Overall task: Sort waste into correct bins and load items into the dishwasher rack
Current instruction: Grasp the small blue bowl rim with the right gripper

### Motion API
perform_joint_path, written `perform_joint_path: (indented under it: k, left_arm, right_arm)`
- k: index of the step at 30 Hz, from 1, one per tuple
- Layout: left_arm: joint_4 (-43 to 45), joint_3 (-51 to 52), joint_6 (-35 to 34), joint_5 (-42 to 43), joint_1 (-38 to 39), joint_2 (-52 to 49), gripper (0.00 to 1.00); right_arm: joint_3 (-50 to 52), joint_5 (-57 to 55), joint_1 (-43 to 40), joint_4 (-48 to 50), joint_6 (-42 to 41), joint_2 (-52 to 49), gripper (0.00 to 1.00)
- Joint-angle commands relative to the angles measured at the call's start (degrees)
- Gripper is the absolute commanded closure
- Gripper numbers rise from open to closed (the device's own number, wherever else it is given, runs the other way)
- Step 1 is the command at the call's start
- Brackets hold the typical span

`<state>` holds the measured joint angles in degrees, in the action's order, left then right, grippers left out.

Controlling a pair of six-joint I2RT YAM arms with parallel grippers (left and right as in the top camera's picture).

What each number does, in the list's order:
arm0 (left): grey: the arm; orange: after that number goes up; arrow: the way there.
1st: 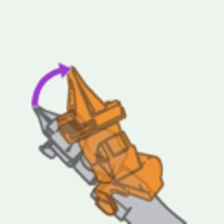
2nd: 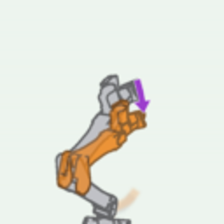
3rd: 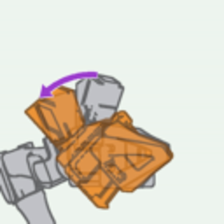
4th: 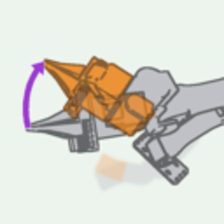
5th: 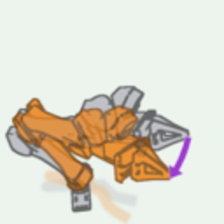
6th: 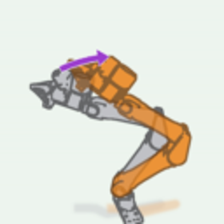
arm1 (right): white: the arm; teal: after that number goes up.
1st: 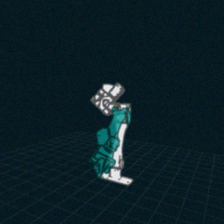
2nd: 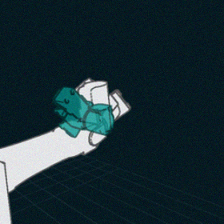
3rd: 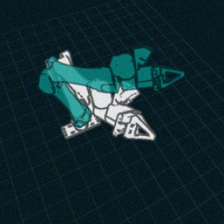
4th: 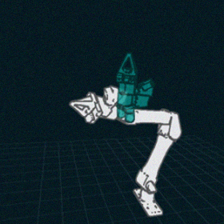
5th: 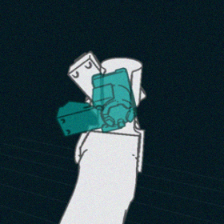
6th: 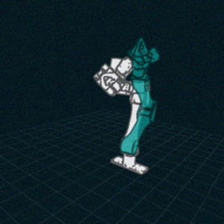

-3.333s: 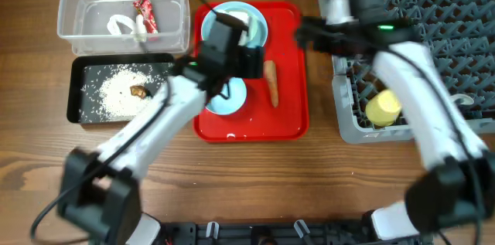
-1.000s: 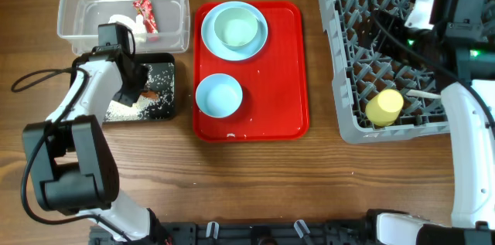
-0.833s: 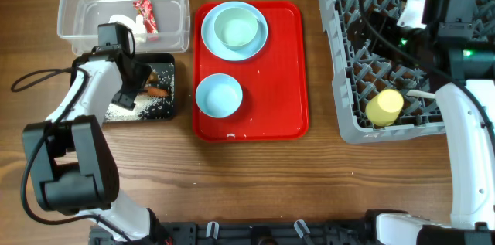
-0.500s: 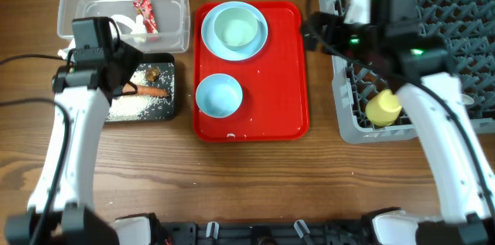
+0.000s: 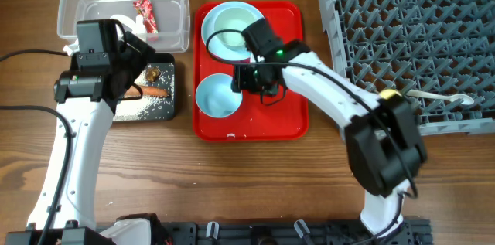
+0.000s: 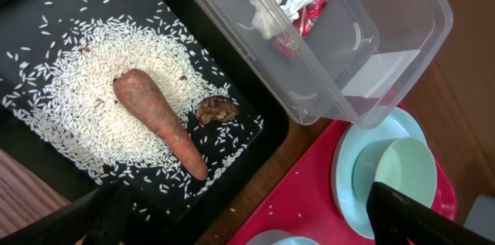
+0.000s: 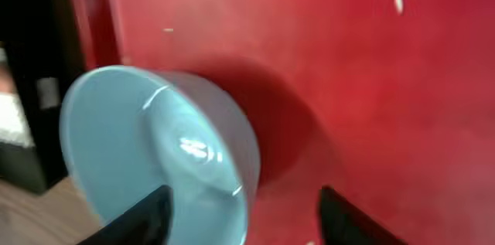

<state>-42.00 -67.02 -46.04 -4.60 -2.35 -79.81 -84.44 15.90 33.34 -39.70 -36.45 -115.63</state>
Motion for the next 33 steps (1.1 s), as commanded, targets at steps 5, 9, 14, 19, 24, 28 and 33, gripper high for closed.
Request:
perform_joint_path:
  k: [5, 9, 14, 19, 24, 28, 33]
  left_arm:
    - [0.17, 0.28, 0.63, -0.13, 0.15, -0.24, 0.00]
    - [0.20, 0.28, 0.63, -0.13, 0.15, -0.24, 0.00]
    - [0.17, 0.28, 0.63, -0.11, 0.15, -0.24, 0.00]
    - [0.17, 0.28, 0.63, -0.13, 0.15, -0.24, 0.00]
    - [0.17, 0.28, 0.63, -0.13, 0.15, -0.24, 0.00]
    - [0.20, 0.28, 0.63, -0.13, 0.15, -0.24, 0.00]
    - [0.17, 0.28, 0.63, -0.13, 0.15, -0.24, 0.00]
  right_arm:
    - [0.11, 0.72, 1.16, 0.98, -4.22, -1.66, 0.64]
    - [0.11, 0.70, 1.51, 0.94, -4.68, -2.03, 0.80]
    - [0.11, 0.72, 1.53, 0.00, -5.33, -2.03, 0.96]
    - [0.11, 0.72, 1.51, -0.46, -5.49, -2.01, 0.96]
    - [0.09, 0.46, 1.53, 0.17, -4.76, -2.03, 0.58]
    - [0.09, -1.09, 1.53, -0.04, -4.44, -2.10, 0.50]
    - [0.09, -0.76, 1.57, 1.25, -5.66, -3.89, 0.58]
